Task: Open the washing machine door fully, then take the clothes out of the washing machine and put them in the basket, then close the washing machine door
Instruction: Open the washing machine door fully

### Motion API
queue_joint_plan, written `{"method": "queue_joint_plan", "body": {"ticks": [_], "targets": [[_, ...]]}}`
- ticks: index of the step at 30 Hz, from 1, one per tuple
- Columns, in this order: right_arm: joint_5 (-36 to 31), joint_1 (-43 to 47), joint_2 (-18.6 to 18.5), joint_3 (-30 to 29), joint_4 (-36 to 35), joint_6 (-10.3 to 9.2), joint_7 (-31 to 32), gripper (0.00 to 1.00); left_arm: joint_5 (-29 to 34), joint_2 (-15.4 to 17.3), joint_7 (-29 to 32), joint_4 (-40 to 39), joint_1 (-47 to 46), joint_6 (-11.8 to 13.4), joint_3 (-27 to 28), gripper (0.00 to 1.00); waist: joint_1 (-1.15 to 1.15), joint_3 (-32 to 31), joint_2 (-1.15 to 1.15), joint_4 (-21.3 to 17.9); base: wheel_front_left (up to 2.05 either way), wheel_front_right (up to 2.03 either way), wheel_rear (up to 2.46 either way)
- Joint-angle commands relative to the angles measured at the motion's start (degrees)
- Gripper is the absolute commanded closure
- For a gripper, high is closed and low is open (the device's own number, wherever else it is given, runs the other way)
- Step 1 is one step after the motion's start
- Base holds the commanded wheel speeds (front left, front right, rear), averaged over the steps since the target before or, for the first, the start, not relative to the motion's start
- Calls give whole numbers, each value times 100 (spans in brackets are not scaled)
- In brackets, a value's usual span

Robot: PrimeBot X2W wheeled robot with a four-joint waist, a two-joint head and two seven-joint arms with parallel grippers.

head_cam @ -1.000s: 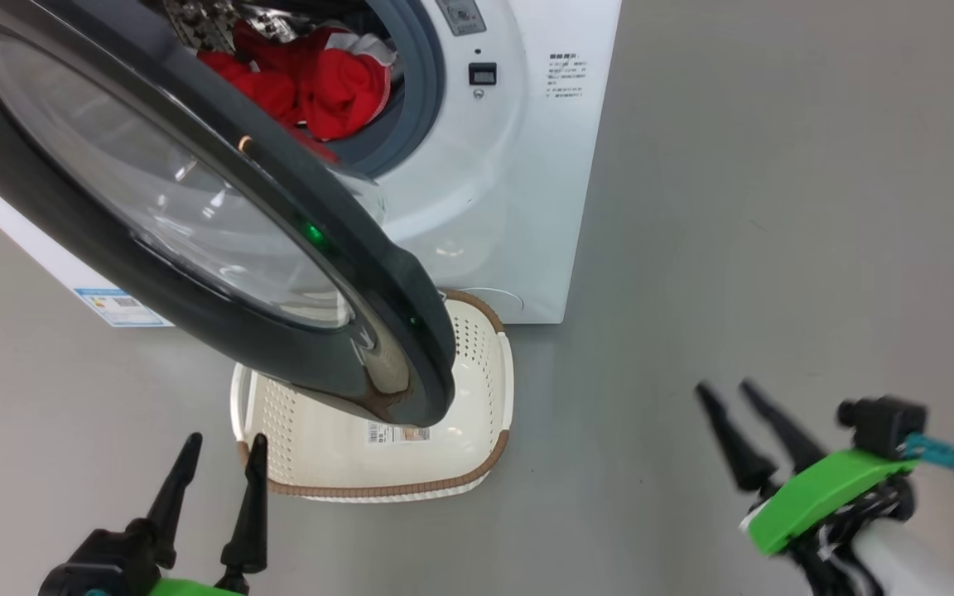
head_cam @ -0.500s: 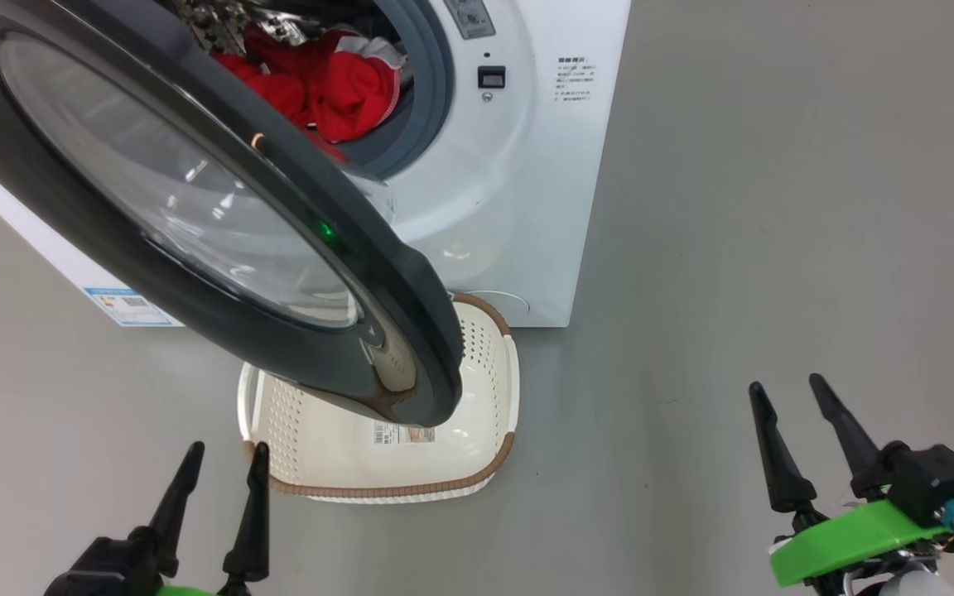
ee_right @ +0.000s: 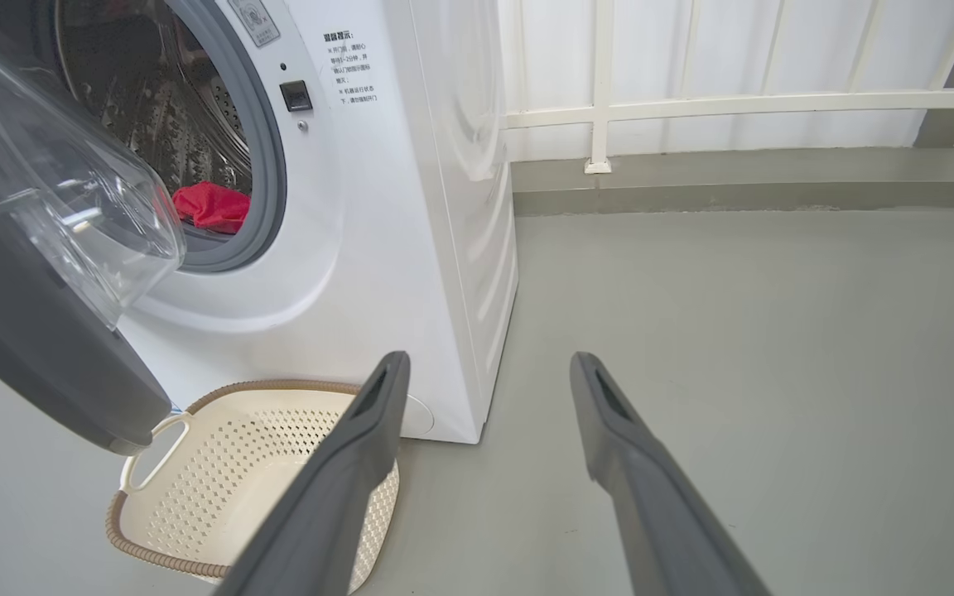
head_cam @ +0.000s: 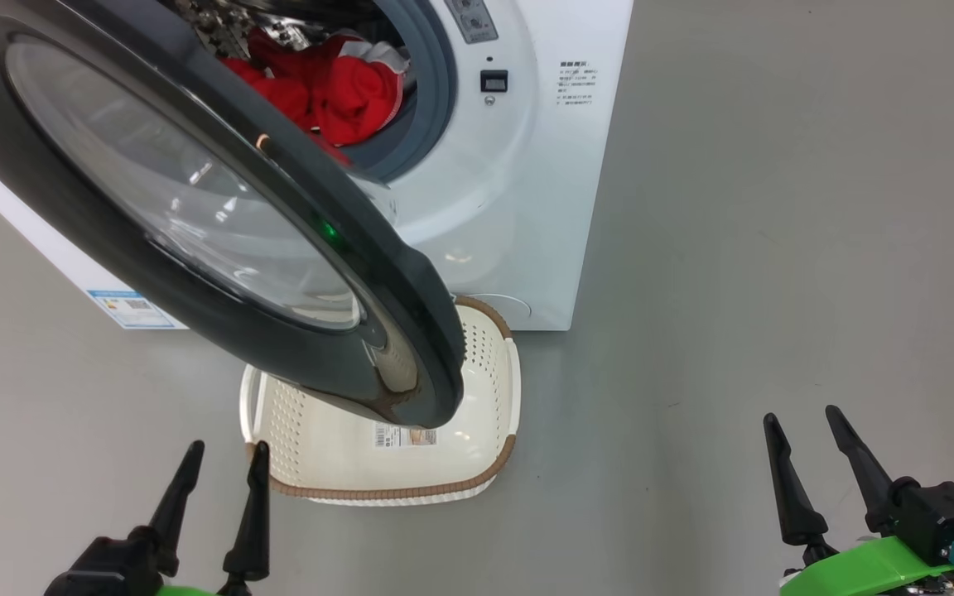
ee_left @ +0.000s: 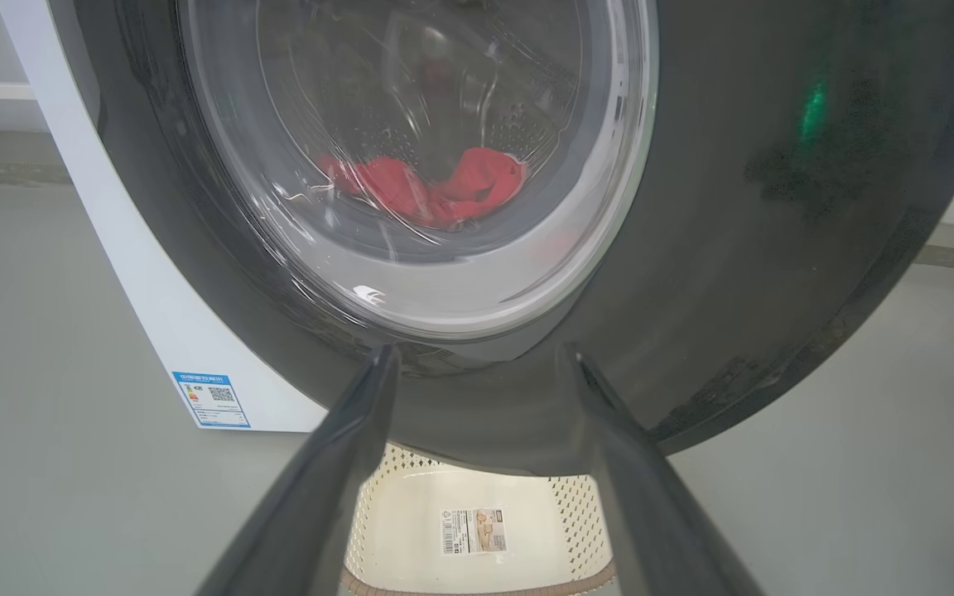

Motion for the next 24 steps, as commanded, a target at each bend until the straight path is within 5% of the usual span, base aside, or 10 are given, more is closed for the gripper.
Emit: {"method": "queue_joint_plan", "body": {"ticks": [1,11,12,14,15,24], "targets": [[-28,-37,-18,120,-148,36,-37,0,56,58,-70,-153,4,-31,207,0,0,6,0,-1,0,0,0],[335,-200,-10,505,-119,36,-37,0,31,52,-70,-158,-24,-31,185,0,0,15,0,44,0,0,0],[479,-250,-10,618,-99,36,-37,16,30,49,-70,-160,-25,-31,178,0,0,12,0,56,0,0,0],[766,-382,-9,790,-111,36,-37,90,28,43,-70,-160,-31,-31,162,0,0,10,0,86,0,0,0],[906,-458,-9,895,-117,36,-37,100,27,39,-70,-157,-36,-31,157,0,0,7,0,106,0,0,0],[2413,-1614,-9,1843,-43,36,-37,100,-26,-13,-70,-179,-32,-31,66,0,0,15,0,358,0,0,0]]}}
